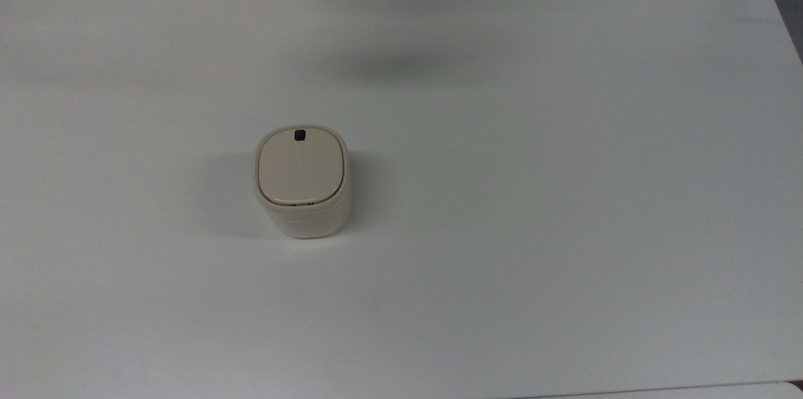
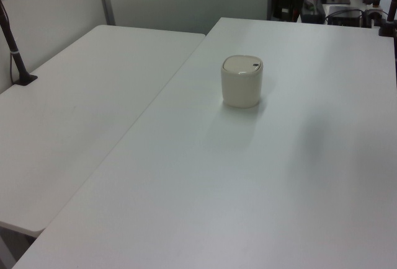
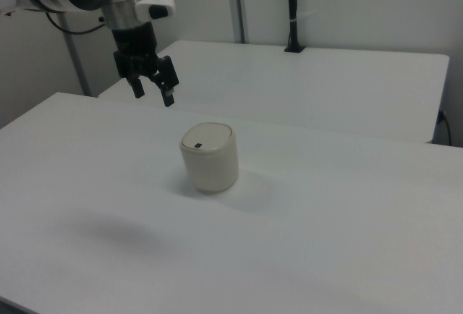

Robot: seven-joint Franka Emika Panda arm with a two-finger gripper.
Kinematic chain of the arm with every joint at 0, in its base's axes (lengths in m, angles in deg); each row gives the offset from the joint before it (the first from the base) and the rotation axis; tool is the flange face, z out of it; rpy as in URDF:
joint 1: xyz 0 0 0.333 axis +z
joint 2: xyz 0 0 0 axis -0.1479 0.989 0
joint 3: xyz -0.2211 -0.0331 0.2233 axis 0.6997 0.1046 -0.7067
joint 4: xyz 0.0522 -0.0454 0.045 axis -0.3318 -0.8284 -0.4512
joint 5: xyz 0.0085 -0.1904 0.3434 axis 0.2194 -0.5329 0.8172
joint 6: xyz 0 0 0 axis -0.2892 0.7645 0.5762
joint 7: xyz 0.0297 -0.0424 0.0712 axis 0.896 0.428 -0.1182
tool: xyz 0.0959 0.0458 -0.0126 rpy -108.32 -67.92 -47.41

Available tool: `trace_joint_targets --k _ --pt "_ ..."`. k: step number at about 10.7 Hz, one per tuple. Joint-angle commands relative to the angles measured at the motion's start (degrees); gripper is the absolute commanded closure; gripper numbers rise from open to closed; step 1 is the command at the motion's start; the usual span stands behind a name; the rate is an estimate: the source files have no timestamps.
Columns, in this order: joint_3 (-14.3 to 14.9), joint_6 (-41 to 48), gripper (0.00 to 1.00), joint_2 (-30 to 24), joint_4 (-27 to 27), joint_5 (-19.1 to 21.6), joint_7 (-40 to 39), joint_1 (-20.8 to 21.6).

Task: Open the trash bin
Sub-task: 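Move the gripper toward the cream trash bin's lid tab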

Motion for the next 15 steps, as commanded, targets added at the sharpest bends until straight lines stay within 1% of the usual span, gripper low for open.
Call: trace_joint_targets --k 1,7,11,15 --pt "0.48 -3.57 0.00 0.44 -1.68 -2.68 -0.11 -2.26" --pt "0.48 -3.58 0.00 1.15 -1.68 -2.61 -0.12 -1.93" --pt "0.40 -3.67 0.00 1.15 -1.76 -1.73 -0.12 -2.01" --pt "0.22 -4.46 0.00 2.73 -0.97 -1.64 -1.96 -1.49"
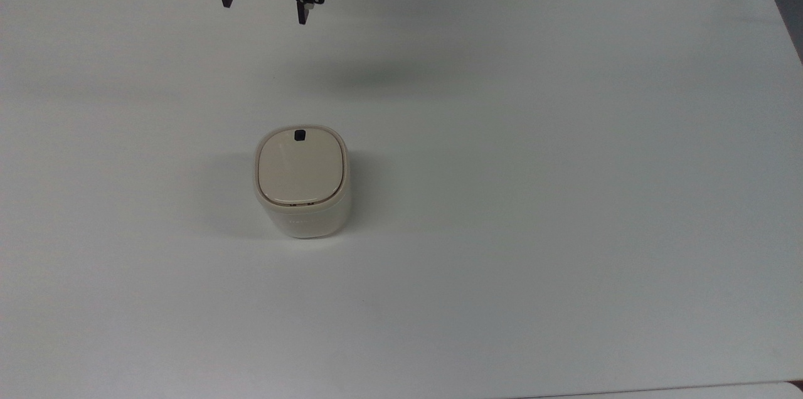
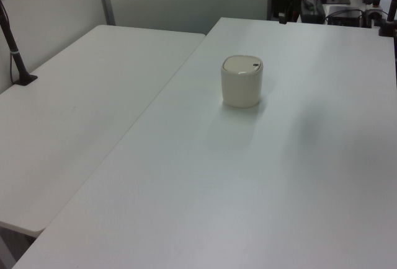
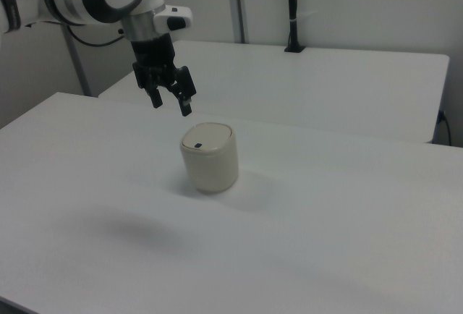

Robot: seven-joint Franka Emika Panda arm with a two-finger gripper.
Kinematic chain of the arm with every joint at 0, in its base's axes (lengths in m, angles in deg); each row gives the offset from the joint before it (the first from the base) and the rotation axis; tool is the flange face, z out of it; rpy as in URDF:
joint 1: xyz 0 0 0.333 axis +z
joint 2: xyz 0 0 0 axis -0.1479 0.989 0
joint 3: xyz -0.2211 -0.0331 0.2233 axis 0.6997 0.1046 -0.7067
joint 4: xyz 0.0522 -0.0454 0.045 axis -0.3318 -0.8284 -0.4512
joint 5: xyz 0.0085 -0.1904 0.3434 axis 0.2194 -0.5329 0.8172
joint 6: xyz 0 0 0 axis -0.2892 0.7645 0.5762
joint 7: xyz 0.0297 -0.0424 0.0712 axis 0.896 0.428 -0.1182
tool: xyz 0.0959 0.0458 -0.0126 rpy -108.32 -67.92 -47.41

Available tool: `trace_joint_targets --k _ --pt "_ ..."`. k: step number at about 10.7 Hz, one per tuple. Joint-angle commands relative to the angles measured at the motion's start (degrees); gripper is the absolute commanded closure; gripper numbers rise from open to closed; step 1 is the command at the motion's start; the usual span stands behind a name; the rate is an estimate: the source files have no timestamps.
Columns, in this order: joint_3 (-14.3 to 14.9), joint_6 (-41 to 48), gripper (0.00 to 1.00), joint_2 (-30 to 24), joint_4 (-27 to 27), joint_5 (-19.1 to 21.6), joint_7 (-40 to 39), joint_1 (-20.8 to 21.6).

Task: Open the trash bin
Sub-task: 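Move the gripper toward the cream trash bin's lid tab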

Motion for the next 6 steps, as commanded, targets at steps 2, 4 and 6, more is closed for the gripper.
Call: trace_joint_targets --k 2,4,6 --pt "-0.20 -1.46 0.00 0.40 -0.30 0.22 -1.90 0.54" --pt "-0.20 -1.63 0.00 1.62 -0.30 0.13 -1.90 0.63" --pt "-0.20 -3.12 0.31 2.33 -0.30 0.22 -3.64 0.55"
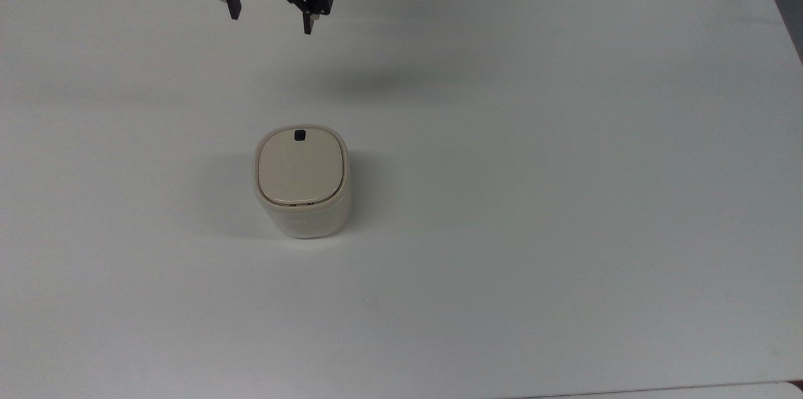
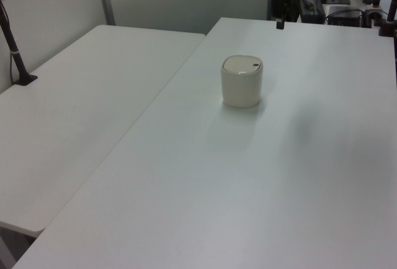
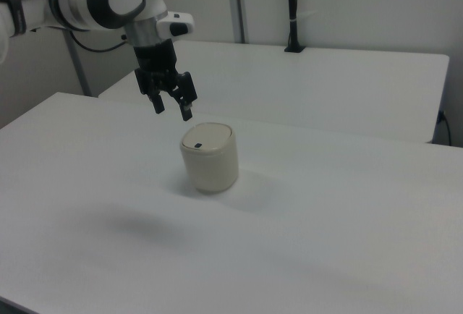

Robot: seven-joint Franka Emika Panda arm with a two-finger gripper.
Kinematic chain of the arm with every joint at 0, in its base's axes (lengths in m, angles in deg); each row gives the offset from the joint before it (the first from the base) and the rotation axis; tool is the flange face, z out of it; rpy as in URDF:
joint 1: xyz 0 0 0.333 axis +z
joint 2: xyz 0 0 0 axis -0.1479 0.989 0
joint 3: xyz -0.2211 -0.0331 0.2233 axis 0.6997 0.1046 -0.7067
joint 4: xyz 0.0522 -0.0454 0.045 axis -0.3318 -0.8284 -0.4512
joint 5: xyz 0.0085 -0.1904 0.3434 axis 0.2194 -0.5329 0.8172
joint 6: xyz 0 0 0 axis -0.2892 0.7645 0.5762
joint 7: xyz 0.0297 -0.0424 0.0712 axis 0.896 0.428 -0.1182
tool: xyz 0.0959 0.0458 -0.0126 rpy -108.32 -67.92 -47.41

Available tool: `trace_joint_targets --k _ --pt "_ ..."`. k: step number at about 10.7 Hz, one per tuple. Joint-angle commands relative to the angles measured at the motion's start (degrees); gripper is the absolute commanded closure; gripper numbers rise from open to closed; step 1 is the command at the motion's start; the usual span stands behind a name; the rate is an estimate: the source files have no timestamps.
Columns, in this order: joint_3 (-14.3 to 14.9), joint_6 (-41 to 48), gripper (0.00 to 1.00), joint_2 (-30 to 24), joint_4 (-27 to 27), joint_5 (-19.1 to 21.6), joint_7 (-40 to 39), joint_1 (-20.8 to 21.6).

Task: Open the trash bin
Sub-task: 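Move the gripper toward the cream trash bin's lid tab, then lower the gripper onto the dark tab on the bin lid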

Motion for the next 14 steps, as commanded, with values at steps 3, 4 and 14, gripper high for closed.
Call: trace_joint_targets --k 3,4,14 --pt "0.08 -5.95 1.00 2.68 -0.29 3.27 -6.95 0.03" --pt "0.08 -7.54 1.00 3.55 -0.29 4.08 -6.95 0.11" --pt "-0.19 -22.32 1.00 16.30 0.68 4.26 -7.12 2.84"
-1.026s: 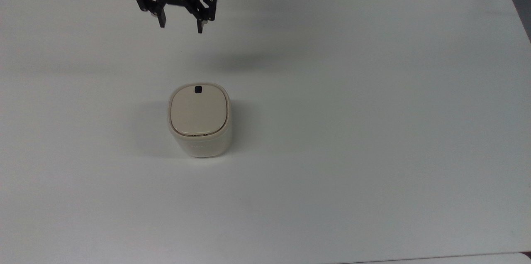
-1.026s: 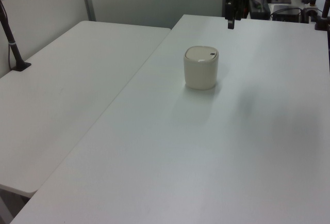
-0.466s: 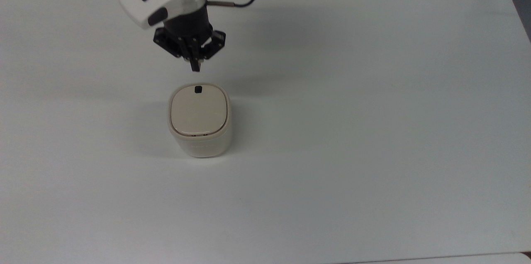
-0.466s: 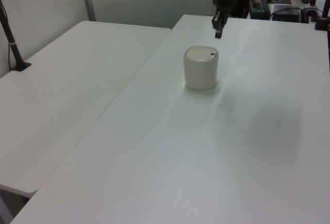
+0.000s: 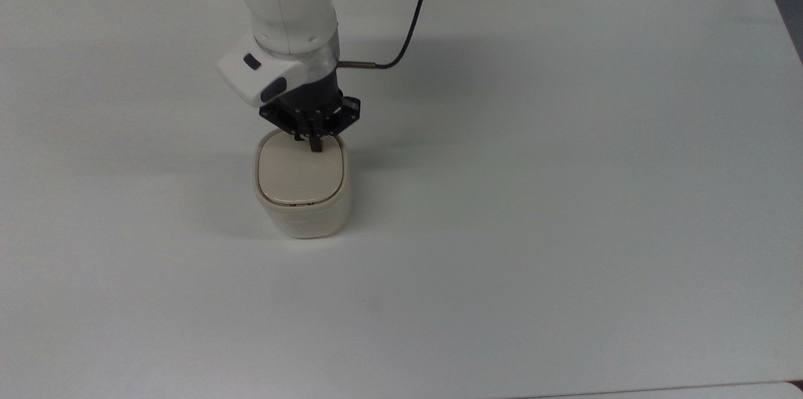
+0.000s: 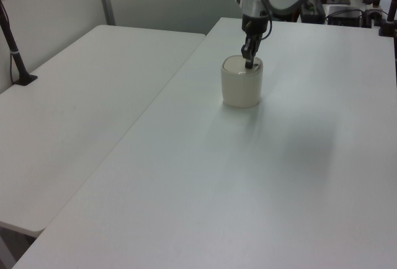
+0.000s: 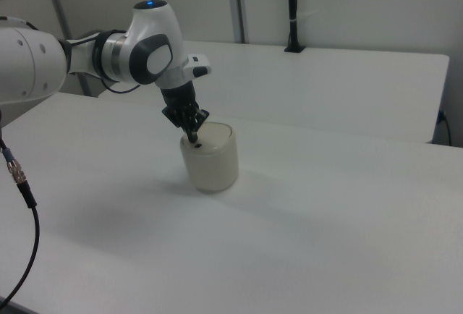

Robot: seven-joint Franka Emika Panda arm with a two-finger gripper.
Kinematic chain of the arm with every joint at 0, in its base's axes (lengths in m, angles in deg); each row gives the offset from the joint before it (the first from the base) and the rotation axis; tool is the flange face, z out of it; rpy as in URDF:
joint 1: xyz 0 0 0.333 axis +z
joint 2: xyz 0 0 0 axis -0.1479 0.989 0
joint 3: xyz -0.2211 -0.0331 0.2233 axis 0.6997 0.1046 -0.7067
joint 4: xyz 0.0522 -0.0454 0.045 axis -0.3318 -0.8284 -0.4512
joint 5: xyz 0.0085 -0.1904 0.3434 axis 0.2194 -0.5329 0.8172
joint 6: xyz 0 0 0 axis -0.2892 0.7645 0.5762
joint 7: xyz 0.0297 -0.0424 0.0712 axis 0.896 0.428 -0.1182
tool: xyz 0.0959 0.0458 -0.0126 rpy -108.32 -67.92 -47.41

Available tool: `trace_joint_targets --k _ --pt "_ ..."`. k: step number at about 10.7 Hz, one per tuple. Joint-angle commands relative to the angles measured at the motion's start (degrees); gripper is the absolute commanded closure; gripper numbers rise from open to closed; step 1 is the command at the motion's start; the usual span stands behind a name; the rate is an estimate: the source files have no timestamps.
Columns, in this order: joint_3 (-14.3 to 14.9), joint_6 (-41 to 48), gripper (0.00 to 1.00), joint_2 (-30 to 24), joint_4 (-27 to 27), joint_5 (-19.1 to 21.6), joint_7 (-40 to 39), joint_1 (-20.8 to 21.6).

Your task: Open the trash bin

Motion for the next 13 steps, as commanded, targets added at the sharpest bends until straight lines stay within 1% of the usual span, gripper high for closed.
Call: trace_joint_targets --k 1,4,5,6,7,9,10,13 --pt "0.37 -1.76 1.00 1.70 0.54 -0.12 -1.12 0.78" --pt "0.37 -0.98 1.00 0.56 0.63 -0.12 -0.94 0.79" --pt "0.46 0.95 1.00 -1.53 0.63 0.05 -0.85 0.61" --pt "0.72 5.75 0.95 -3.73 0.63 -0.12 -1.03 0.44" --pt "0.90 9.63 0.73 -6.19 0.63 -0.21 -1.03 0.35" --pt "1.07 16.23 0.16 -9.71 0.63 -0.21 -0.33 0.08" --pt "1.16 17.91 0.00 -11.03 0.54 -0.30 0.37 0.08" --pt "1.07 22.14 0.00 -16.57 -0.16 -0.91 0.99 0.08"
